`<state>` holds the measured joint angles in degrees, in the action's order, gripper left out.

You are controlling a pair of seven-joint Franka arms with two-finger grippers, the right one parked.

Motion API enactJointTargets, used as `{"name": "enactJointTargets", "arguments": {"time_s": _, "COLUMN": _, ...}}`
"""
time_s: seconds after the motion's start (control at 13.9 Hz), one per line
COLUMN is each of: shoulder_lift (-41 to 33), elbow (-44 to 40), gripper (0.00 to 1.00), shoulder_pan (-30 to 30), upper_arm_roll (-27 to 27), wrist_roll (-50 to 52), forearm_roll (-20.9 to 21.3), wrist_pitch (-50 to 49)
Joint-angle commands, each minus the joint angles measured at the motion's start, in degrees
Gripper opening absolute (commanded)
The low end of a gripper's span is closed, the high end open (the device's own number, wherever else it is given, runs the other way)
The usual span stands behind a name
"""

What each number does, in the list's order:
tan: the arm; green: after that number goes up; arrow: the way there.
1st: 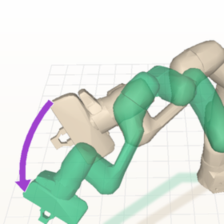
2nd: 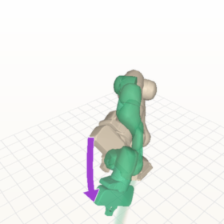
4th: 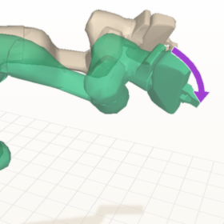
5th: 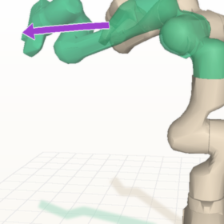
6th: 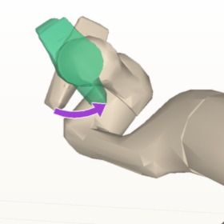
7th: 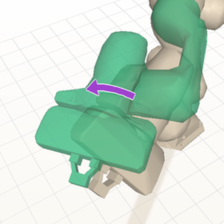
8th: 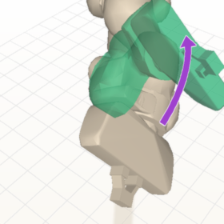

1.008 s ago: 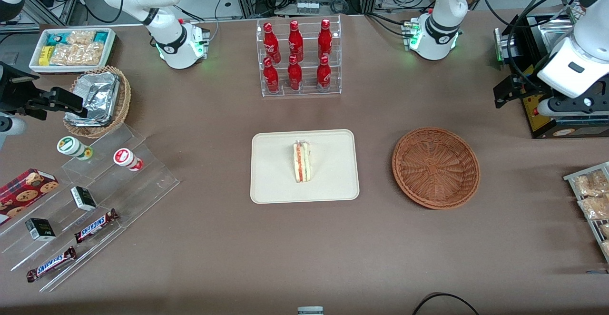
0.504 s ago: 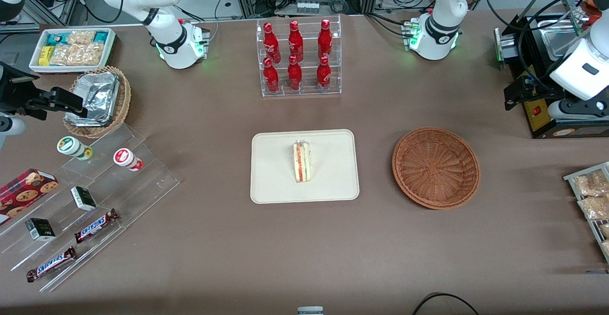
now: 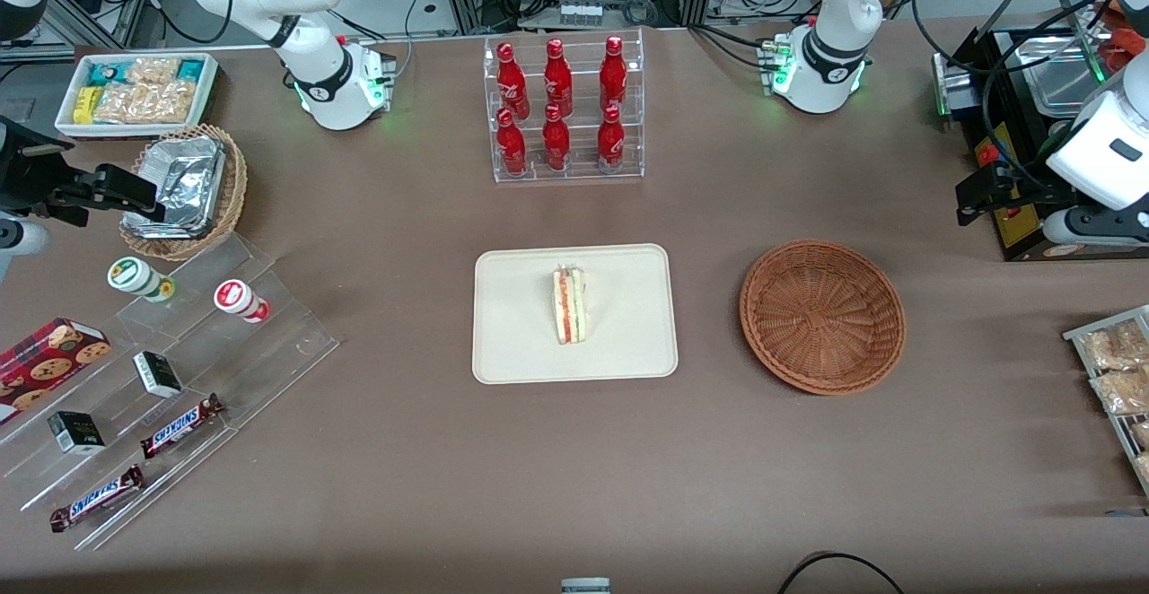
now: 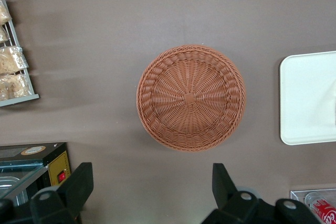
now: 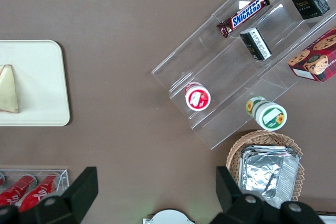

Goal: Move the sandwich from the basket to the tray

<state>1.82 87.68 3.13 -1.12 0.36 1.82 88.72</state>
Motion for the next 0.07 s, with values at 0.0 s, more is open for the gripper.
{"name": "enactJointTargets", "arguments": {"time_s": 0.0, "shoulder_lift": 1.17, "elbow": -2.25, "gripper": 1.0, "shoulder_pan": -0.5, "upper_arm_roll": -0.28, "wrist_roll": 1.31, "forearm_roll": -0.06, "wrist_pitch": -1.18}}
